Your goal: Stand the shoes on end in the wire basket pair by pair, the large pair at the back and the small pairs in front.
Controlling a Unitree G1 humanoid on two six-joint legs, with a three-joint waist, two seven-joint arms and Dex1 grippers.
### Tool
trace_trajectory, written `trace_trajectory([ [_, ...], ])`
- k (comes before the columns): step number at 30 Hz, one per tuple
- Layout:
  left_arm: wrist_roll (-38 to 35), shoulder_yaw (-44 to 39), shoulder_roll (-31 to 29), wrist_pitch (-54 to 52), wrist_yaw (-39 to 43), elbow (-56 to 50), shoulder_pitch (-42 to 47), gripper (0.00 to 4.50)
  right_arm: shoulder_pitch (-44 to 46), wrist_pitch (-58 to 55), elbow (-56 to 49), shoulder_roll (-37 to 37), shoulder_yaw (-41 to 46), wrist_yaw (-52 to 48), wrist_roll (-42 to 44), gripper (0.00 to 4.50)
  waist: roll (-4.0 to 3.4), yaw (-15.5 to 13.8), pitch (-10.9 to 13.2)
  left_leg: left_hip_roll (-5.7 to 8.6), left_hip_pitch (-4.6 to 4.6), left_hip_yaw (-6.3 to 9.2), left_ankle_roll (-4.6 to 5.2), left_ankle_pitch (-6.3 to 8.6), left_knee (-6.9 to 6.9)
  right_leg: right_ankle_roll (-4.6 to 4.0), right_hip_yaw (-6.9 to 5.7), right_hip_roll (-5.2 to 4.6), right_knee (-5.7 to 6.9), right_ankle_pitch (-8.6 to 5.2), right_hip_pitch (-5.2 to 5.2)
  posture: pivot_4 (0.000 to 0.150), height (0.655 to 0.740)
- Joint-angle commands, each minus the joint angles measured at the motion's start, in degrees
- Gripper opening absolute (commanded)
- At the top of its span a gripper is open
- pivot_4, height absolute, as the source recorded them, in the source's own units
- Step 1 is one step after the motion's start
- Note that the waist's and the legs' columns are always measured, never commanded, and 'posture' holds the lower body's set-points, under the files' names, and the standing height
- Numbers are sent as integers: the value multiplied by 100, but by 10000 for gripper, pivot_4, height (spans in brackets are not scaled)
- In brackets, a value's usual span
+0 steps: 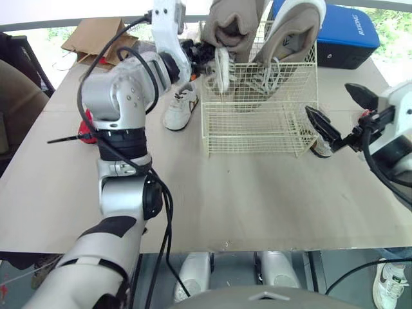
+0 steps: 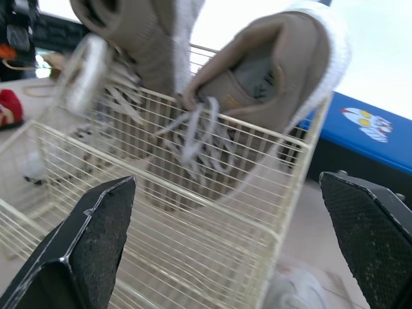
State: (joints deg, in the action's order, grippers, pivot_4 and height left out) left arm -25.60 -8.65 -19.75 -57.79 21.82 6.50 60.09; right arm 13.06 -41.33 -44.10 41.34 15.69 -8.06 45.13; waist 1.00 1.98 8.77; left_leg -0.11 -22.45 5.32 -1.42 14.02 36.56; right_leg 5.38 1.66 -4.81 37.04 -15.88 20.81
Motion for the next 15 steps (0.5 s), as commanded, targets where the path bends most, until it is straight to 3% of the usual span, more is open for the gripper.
trace_trajectory([
  [1,103,315,-309,318,495,-181,-402,35215,286,29,106,-20,-39,-52,-148,45000,3,-11,2,0,-2,1,7,4,3,-1,-1,0,1,1,0,1500,7400],
  [6,290,598,-996,1937,1653,-1000,-1301,35215,1166,-37,946,-9,-447,-154,-548,45000,-1,53,5,-3,9,-14,7,4,7,-6,14,3,7,5,0,1500,7400],
  [11,-676,93,-1616,1844,2781,-2090,-2305,35215,2689,-360,2284,-478,-817,46,-846,45000,10,47,15,-9,-42,-19,6,3,11,-9,27,10,16,7,60,1500,7400],
  [15,-1051,-86,-1585,1737,2603,-2820,-2767,35215,3837,-168,3639,-985,-1118,140,-1436,45000,16,28,21,-5,-54,-33,-16,-10,-11,-10,56,8,11,8,87,1500,7400],
])
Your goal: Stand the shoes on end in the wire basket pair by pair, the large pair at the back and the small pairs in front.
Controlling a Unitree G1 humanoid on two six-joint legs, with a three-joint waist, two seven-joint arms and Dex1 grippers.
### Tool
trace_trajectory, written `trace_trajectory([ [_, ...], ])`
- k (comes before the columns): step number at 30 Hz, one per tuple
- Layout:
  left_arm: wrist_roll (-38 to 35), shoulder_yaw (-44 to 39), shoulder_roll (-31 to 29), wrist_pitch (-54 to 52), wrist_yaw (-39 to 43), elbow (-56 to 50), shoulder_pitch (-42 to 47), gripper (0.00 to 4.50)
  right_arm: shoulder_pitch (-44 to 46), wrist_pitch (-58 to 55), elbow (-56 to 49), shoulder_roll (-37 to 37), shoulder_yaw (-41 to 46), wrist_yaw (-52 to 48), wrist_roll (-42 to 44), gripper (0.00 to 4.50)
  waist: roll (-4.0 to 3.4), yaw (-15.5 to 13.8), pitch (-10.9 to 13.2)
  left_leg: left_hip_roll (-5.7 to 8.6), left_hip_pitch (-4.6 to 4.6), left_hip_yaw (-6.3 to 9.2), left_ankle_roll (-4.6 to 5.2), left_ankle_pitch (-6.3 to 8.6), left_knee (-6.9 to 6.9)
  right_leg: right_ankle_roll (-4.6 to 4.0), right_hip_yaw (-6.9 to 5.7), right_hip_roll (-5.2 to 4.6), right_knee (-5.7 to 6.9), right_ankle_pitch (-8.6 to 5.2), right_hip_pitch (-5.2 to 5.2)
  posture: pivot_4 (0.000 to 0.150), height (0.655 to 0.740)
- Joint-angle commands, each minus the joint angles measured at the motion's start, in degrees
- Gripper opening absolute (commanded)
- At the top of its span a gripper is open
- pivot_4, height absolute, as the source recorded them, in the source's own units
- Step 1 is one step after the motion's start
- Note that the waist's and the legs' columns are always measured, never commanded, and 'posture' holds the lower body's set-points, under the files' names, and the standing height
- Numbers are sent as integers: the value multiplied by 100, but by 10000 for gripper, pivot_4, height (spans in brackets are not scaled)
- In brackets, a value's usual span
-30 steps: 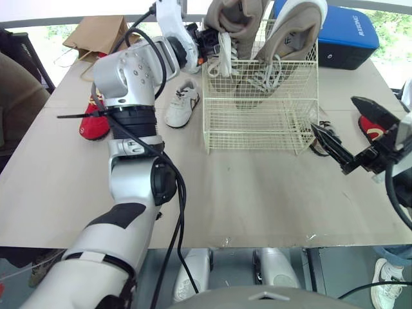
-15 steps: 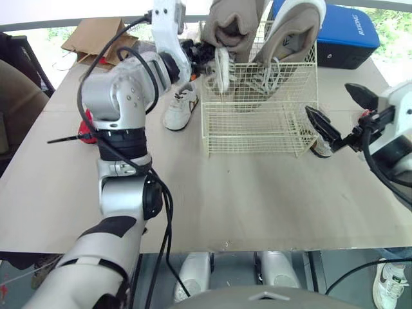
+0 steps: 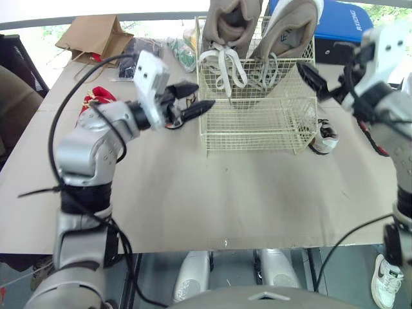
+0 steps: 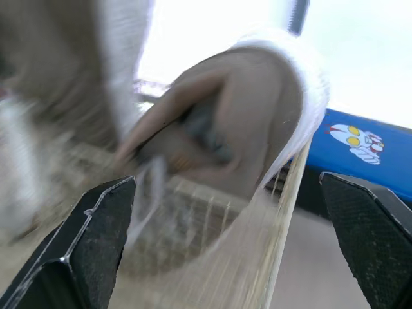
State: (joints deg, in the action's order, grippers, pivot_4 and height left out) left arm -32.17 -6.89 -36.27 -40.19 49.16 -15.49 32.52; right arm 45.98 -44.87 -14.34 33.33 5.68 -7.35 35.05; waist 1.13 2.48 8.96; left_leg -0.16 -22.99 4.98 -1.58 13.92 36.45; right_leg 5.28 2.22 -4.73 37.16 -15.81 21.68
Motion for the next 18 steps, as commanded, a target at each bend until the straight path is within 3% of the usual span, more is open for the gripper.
trace_trajectory([
  [1,-488,-295,100,-96,-235,-748,-42,35215,727,276,957,-254,-156,44,-583,45000,7,-52,4,-1,-1,5,0,0,-2,0,-6,1,-1,0,1,1500,7400],
  [2,-545,-317,111,-134,-313,-880,-96,35215,892,385,1251,-309,-193,9,-741,45000,8,-64,5,-1,-4,8,0,0,-3,0,-11,1,-2,0,1,1500,7400],
  [5,-685,-413,54,-207,-490,-1251,-317,35701,1283,735,2033,-380,-351,-116,-1204,36797,8,-61,5,1,-6,4,0,0,-2,0,-10,-1,-6,0,0,1500,7400],
  [13,-1005,-693,-93,-331,-925,-1769,-812,35701,1439,1451,2025,-167,-879,-800,-2205,274,1,-3,10,-1,0,0,3,2,-2,0,0,2,4,0,2,1500,7400],
  [18,-1020,-633,-74,-243,-1074,-1817,-928,35701,1616,2032,1776,-138,-1169,-992,-2870,274,-1,-1,11,-1,-1,-2,1,1,-7,0,2,3,-1,0,7,1500,7400],
])
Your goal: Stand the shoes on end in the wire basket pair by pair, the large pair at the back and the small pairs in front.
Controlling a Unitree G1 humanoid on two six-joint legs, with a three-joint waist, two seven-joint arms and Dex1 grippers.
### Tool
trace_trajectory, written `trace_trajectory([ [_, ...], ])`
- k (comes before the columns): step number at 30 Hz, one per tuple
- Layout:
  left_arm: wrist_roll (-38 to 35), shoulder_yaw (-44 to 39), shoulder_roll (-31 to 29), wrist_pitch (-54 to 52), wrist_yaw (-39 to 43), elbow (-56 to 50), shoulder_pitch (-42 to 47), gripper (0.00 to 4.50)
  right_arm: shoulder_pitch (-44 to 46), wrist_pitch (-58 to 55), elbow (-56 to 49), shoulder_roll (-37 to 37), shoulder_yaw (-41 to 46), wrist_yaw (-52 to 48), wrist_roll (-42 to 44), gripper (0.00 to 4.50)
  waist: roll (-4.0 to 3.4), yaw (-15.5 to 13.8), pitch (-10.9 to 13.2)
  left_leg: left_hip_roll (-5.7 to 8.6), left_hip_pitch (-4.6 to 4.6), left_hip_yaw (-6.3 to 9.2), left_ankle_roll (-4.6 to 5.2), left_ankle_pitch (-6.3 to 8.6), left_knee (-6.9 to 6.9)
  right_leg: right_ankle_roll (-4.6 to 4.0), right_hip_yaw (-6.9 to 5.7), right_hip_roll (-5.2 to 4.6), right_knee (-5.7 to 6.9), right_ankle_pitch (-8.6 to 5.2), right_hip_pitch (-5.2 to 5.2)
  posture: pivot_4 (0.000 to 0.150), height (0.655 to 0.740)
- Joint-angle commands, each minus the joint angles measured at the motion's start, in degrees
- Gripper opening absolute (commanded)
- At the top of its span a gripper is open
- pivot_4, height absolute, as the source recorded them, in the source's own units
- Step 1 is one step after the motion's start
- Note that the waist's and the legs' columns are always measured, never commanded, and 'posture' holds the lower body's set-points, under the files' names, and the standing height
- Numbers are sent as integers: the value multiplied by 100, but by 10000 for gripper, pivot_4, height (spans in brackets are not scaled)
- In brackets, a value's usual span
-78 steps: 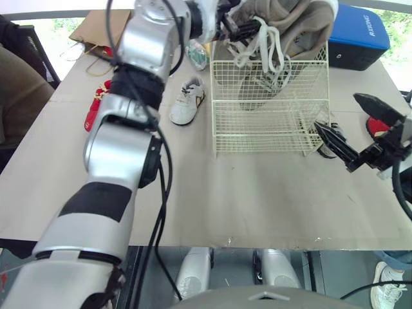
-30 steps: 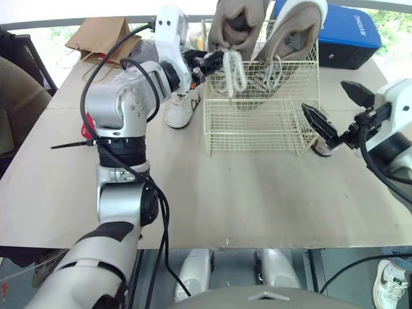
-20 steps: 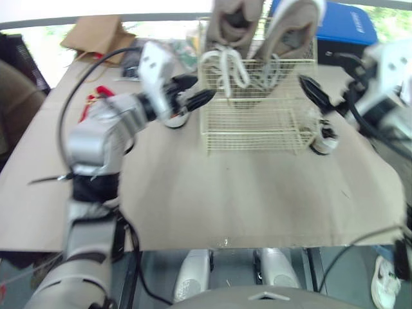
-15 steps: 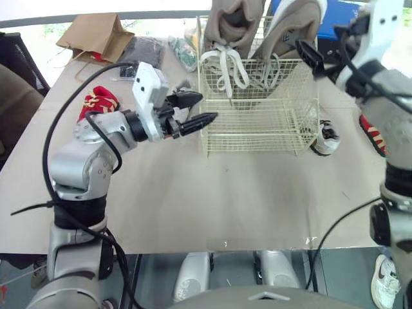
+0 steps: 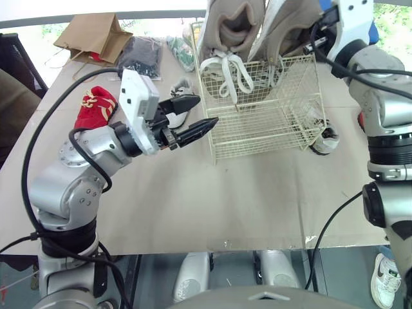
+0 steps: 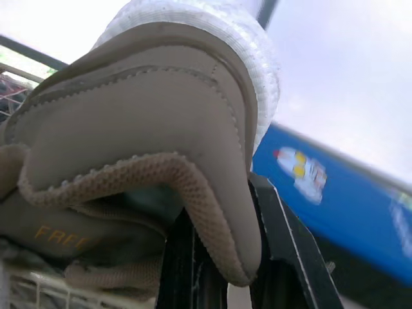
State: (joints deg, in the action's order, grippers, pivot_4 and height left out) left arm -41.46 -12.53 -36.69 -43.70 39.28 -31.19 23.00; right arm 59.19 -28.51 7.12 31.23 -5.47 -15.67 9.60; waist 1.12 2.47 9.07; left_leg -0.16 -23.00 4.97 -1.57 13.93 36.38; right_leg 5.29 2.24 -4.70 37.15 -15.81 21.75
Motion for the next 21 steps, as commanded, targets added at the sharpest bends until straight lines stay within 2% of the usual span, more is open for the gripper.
trace_trajectory([
  [1,-87,-46,-30,126,-104,-232,24,35701,344,410,-366,51,-73,-198,-392,274,0,-1,0,0,0,0,0,0,0,0,0,0,-1,0,0,1500,7400],
  [7,-49,82,-12,220,-145,-196,-10,35701,430,297,-313,-26,-77,-355,-729,274,0,-2,1,0,-1,-1,-1,0,0,0,0,-1,-3,0,-1,1500,7400],
  [9,-66,106,5,227,-178,-188,-9,35701,411,-287,-385,-130,71,-348,-598,274,0,10,1,0,1,0,-1,0,-1,0,1,0,-1,0,-1,1500,7400],
  [13,-129,156,65,189,-245,-101,5,35701,334,-559,-483,195,-178,-712,-910,274,0,-23,1,0,1,0,0,0,-3,0,2,0,-2,0,-1,1500,7400],
  [16,-105,272,84,151,-247,-77,3,35701,316,-706,-614,197,-24,-841,-800,10060,0,-28,1,0,0,0,0,0,-3,0,-1,0,-6,0,-2,1500,7400],
  [20,90,583,-41,242,-44,-164,-143,35701,147,-1384,-1121,246,263,-947,-600,27520,0,-12,1,0,1,0,1,0,-2,0,1,0,-2,0,-2,1500,7400],
  [21,110,646,-90,265,40,-187,-199,35701,100,-1629,-1303,278,418,-974,-483,27520,0,-12,1,0,1,0,2,1,-2,0,1,0,-1,0,-3,1500,7400],
])
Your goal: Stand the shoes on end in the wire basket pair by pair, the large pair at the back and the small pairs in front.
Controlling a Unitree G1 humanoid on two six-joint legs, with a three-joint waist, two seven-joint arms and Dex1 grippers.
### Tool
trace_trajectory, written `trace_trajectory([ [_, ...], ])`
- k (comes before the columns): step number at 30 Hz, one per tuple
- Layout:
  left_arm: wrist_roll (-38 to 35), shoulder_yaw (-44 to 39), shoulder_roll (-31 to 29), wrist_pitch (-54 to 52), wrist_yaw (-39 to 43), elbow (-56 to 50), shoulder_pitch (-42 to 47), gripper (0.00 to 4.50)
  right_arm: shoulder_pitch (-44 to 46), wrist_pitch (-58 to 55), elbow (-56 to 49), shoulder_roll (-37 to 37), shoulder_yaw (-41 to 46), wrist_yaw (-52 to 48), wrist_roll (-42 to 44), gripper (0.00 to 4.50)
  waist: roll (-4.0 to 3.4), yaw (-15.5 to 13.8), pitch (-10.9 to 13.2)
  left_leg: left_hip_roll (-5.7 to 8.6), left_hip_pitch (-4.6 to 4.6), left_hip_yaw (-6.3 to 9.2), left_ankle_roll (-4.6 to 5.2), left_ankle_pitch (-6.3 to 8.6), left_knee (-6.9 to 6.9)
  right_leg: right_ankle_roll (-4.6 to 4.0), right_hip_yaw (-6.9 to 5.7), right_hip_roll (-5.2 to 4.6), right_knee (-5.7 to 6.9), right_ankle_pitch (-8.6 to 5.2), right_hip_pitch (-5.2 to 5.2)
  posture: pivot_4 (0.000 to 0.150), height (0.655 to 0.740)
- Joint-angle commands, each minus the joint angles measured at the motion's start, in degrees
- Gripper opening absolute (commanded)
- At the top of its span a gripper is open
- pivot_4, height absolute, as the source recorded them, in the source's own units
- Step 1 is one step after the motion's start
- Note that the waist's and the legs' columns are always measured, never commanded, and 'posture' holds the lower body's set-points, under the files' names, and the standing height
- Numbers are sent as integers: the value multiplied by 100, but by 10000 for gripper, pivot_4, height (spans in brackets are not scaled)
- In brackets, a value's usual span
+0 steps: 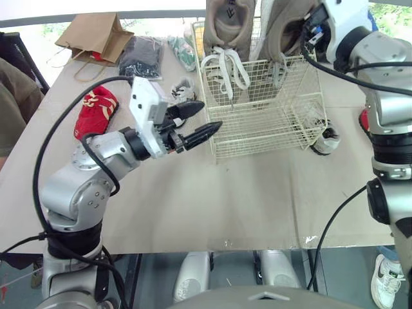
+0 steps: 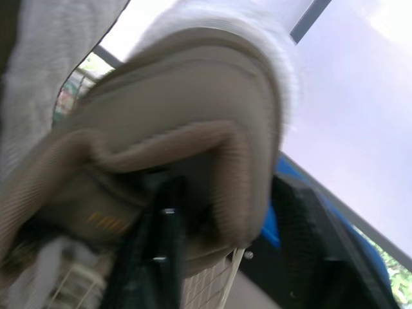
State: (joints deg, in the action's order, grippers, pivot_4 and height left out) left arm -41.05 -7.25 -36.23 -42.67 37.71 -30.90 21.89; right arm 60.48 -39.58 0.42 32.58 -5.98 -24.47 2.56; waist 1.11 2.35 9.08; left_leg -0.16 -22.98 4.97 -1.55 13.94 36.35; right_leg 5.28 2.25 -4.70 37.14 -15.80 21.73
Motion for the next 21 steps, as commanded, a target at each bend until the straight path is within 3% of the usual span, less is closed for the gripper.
trace_trajectory([
  [1,159,192,-196,238,279,-222,-144,35701,-88,-748,-831,200,617,-155,350,27520,-1,-1,1,0,-1,0,5,3,0,0,0,0,0,0,1,1500,7400],
  [7,662,589,-453,712,698,-28,-152,35701,-591,-1854,-1840,607,1396,-478,1043,27520,-4,-39,4,0,-1,2,21,12,1,-1,-4,0,-2,0,-2,1500,7400],
  [10,958,876,-406,843,764,240,106,35701,-1420,-2189,-2352,1172,1759,-643,1120,27520,-2,-90,3,0,-1,2,22,13,4,0,-6,-1,-2,0,-6,1500,7400],
  [14,872,876,-326,809,881,355,149,35701,-2495,-1497,-2431,1613,1499,-422,581,27520,-3,-116,4,1,1,0,23,13,6,0,-4,0,-2,0,-9,1500,7400],
  [18,546,640,-426,706,1135,218,30,35701,-3165,-925,-2261,1360,1392,-407,543,11544,-3,-27,4,-2,8,-7,23,13,7,0,7,2,6,0,-8,1500,7400],
  [20,425,530,-478,590,1150,205,8,27427,-3310,-768,-2217,1261,1298,-522,618,1917,-2,3,5,-2,8,-7,23,13,7,0,9,2,8,0,-7,1500,7400],
  [21,432,519,-517,582,1174,199,8,21734,-3364,-693,-2196,1202,1257,-609,685,0,-3,3,5,-2,8,-7,23,13,7,0,9,2,9,0,-7,1500,7400],
])
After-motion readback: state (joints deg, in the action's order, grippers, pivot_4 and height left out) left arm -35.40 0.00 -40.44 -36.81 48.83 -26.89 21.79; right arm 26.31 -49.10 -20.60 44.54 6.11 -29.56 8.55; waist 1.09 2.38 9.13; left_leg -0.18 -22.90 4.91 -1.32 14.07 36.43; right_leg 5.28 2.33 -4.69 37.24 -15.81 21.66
